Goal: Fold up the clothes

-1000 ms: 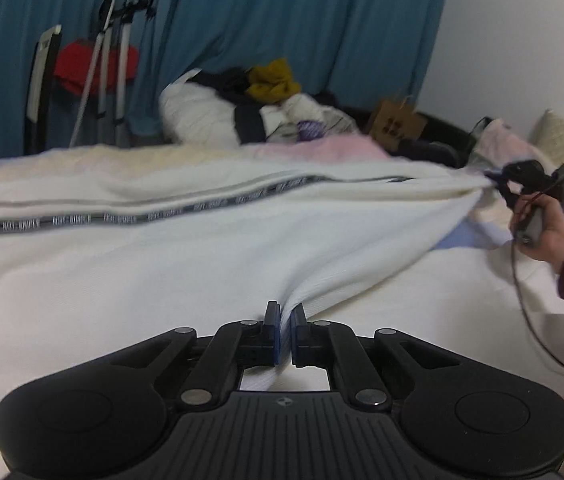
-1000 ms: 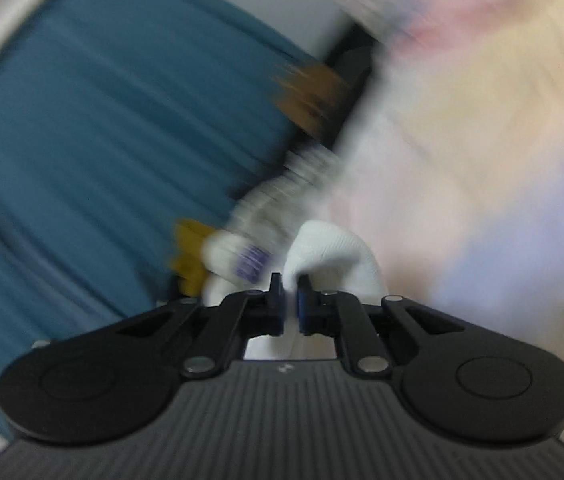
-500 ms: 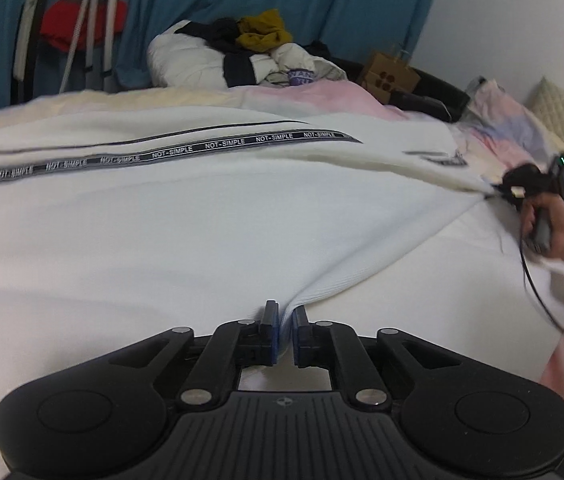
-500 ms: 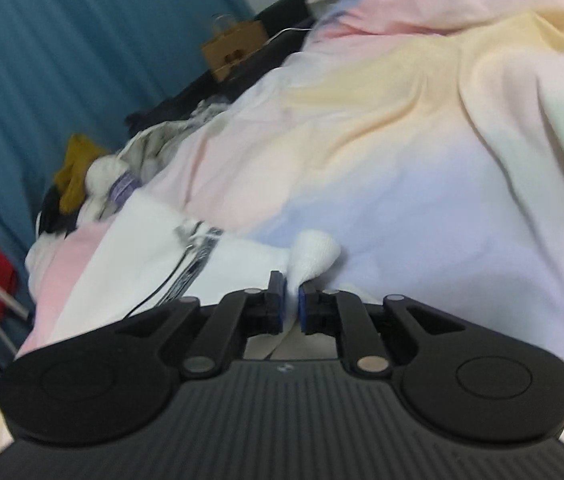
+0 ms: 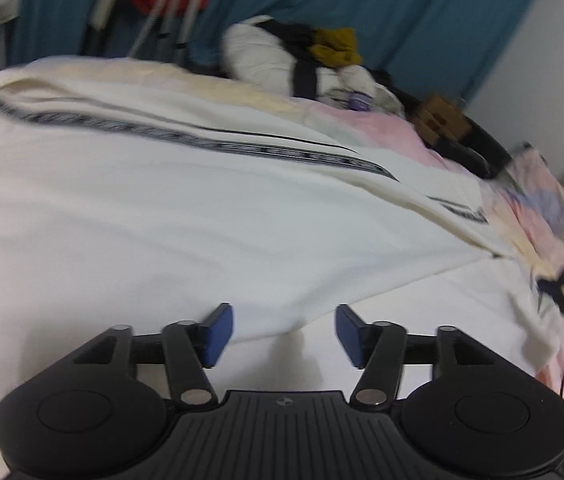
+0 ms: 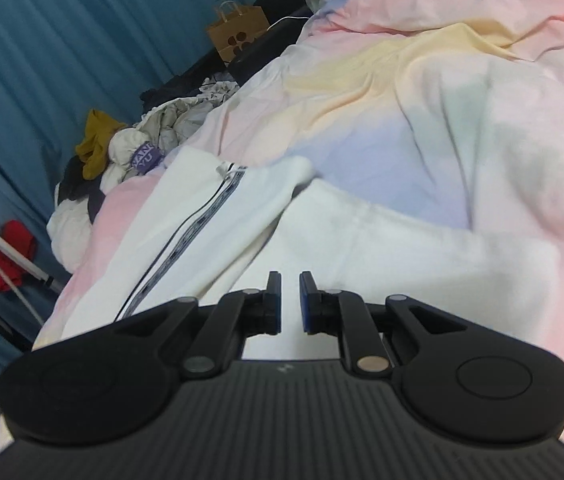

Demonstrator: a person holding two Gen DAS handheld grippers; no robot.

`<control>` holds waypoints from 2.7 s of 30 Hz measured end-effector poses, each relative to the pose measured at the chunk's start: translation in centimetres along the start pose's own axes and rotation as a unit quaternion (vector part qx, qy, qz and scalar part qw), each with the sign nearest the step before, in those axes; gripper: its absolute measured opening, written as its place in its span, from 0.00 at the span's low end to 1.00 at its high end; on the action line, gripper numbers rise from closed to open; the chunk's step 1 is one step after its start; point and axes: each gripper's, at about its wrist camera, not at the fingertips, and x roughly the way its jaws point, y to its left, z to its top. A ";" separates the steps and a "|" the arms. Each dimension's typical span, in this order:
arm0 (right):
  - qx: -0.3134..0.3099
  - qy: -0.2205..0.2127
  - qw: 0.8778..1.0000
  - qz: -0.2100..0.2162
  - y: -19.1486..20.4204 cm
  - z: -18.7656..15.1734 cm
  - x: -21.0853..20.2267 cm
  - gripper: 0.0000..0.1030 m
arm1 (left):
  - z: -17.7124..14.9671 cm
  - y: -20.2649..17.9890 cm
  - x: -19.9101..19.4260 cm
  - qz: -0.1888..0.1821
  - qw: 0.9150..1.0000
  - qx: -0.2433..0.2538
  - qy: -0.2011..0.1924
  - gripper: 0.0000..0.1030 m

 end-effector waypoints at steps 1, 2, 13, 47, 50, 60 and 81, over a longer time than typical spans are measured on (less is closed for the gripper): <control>-0.002 0.003 1.000 -0.003 0.1 -0.3 -0.7 0.13 | -0.1 0.5 -0.8 0.002 1.000 -0.011 0.000 0.68; -0.004 0.006 1.000 -0.006 0.2 -0.6 -1.4 0.13 | -0.2 0.9 -1.7 0.001 1.000 -0.022 0.001 0.69; -0.028 0.016 0.999 -0.005 1.0 -1.7 -3.5 0.55 | -2.5 8.1 -12.7 0.075 0.985 -0.152 -0.028 0.93; 0.193 0.001 0.978 -0.083 -8.4 -1.4 -0.3 0.51 | -4.3 20.6 -11.5 -0.006 0.885 -0.458 -0.083 0.60; 0.156 -0.025 0.985 -0.073 -7.2 -0.9 -1.0 0.22 | -4.1 20.9 -11.4 -0.010 0.886 -0.455 -0.090 0.48; 0.125 -0.111 0.985 -0.036 -6.5 0.3 -3.7 0.06 | -3.7 20.1 -11.8 0.010 0.892 -0.441 -0.103 0.15; 0.134 -0.176 0.975 -0.028 -6.8 0.5 -7.2 0.05 | -4.2 19.1 -17.8 -0.013 0.887 -0.412 -0.210 0.04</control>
